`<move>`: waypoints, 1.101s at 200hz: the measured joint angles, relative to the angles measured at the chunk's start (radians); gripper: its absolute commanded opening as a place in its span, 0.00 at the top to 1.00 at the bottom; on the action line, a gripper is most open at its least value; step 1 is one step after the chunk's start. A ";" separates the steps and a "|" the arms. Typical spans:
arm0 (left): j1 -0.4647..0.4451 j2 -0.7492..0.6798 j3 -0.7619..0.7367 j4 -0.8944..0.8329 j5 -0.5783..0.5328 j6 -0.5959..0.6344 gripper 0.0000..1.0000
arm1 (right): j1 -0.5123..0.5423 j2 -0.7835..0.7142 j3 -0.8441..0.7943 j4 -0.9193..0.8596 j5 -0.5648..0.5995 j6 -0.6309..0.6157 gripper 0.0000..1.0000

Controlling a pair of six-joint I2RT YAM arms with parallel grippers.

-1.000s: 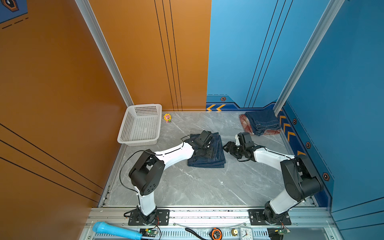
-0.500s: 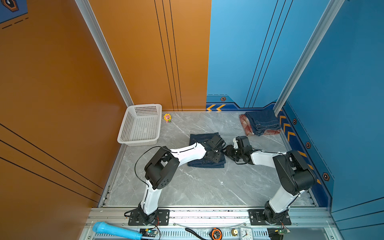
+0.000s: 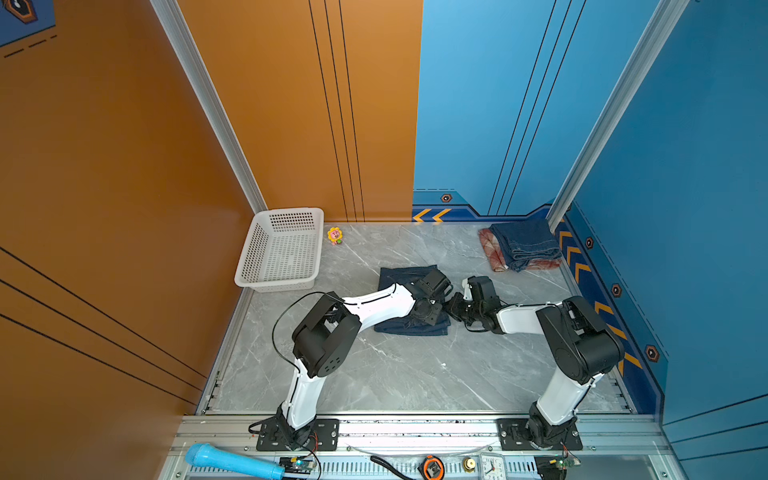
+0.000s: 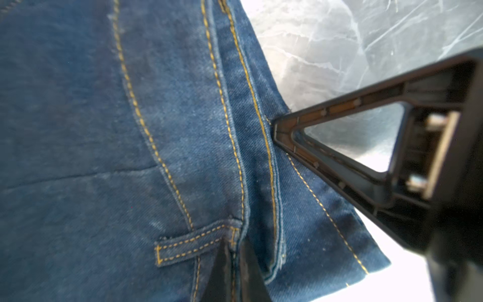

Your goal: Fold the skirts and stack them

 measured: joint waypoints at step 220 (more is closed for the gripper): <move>0.000 0.041 0.117 -0.062 0.106 -0.080 0.71 | -0.055 -0.066 -0.063 0.043 -0.040 -0.011 0.46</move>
